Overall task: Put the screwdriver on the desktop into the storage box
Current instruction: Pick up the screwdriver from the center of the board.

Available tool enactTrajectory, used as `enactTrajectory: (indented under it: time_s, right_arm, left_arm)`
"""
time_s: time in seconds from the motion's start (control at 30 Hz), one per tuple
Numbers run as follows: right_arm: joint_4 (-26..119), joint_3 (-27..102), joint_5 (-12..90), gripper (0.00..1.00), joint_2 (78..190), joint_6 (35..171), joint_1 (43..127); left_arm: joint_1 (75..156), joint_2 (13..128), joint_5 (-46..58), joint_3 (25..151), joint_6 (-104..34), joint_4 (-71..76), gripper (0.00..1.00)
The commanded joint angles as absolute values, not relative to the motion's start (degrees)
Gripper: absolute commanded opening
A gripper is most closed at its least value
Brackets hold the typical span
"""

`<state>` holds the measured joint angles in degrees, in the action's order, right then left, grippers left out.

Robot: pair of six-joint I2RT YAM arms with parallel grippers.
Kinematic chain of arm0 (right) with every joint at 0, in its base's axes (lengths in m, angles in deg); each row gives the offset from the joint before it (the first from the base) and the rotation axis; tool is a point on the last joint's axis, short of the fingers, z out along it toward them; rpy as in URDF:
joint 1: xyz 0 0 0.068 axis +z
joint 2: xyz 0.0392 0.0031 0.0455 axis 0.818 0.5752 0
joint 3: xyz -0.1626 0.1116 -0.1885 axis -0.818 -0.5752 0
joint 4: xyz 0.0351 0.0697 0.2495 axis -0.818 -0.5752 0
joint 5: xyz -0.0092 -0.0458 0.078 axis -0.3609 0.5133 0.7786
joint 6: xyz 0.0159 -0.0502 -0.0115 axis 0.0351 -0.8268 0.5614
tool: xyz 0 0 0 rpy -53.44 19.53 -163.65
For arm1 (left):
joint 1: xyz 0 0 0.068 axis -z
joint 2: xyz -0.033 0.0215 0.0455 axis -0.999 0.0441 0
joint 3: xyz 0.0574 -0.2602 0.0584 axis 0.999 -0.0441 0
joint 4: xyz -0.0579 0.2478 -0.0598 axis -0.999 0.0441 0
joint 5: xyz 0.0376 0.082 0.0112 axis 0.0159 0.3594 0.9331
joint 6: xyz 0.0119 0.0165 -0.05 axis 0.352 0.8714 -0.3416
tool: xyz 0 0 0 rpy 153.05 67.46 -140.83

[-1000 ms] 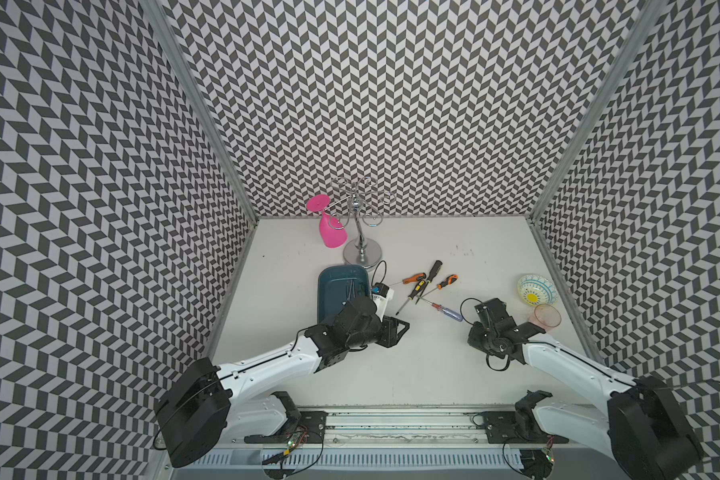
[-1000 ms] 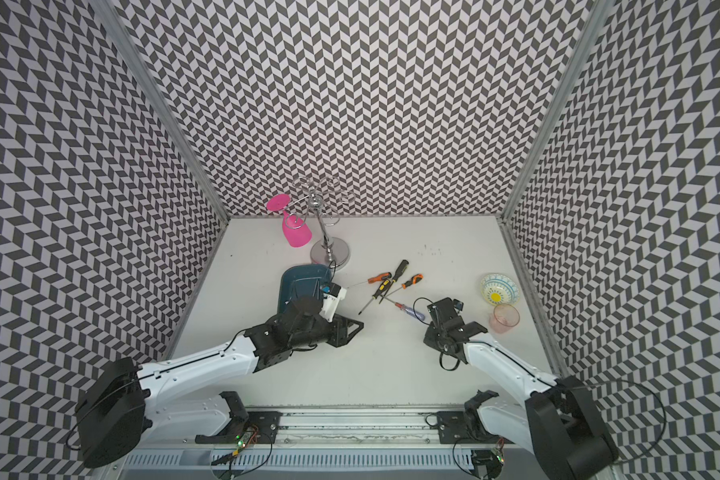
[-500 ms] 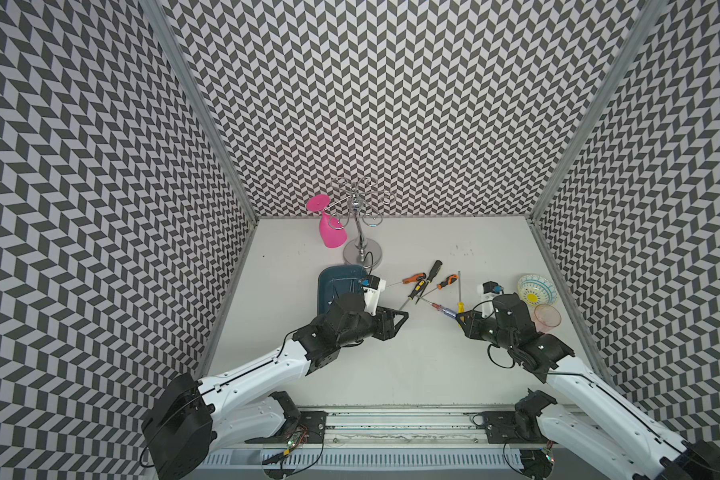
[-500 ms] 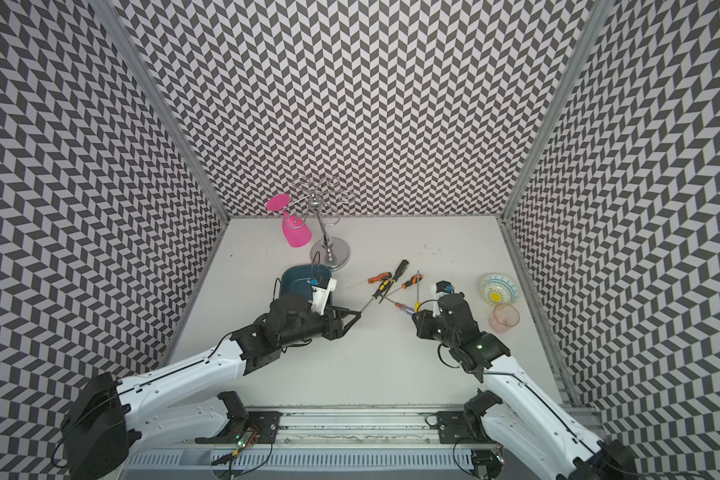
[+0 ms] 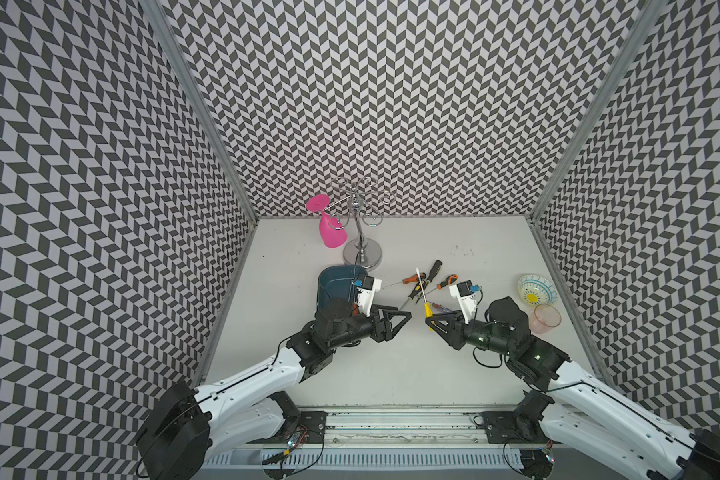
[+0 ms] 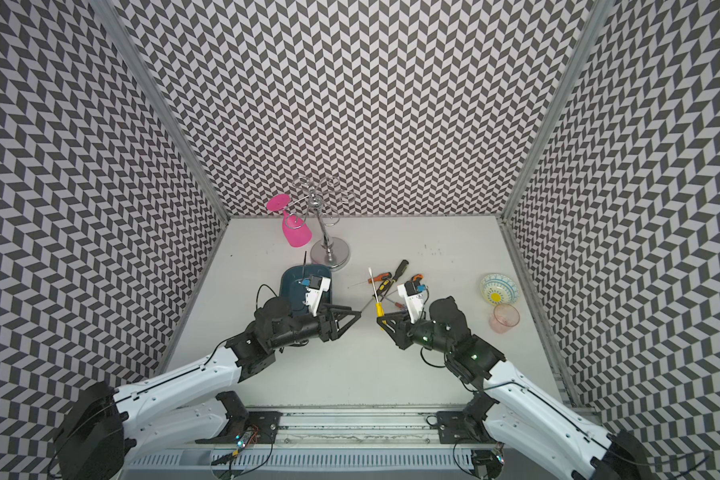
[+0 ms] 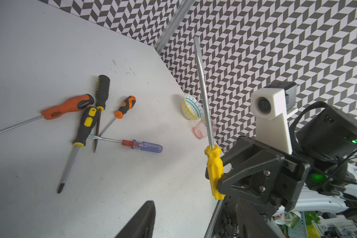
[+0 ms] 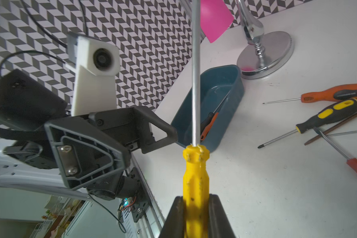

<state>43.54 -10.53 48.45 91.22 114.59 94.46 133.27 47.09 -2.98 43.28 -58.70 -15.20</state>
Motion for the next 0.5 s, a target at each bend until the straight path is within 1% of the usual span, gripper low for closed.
enactTrajectory:
  time_s: [0.0, 0.27, 0.47]
  right_arm:
    - [51.32, -11.73, 50.51, 0.03, 89.87, 115.11, 95.90]
    - [55.35, -13.64, 51.44, 0.03, 89.43, 116.46, 97.91]
    - [57.81, -14.63, 51.75, 0.03, 88.98, 117.61, 98.81]
  left_arm:
    - [133.00, 46.58, -6.61, 41.65, -60.74, -24.52, 0.66]
    - [134.09, 48.67, -8.14, 41.15, -61.83, -31.18, 0.65]
    - [135.02, 51.32, -8.72, 41.81, -62.39, -33.22, 0.62]
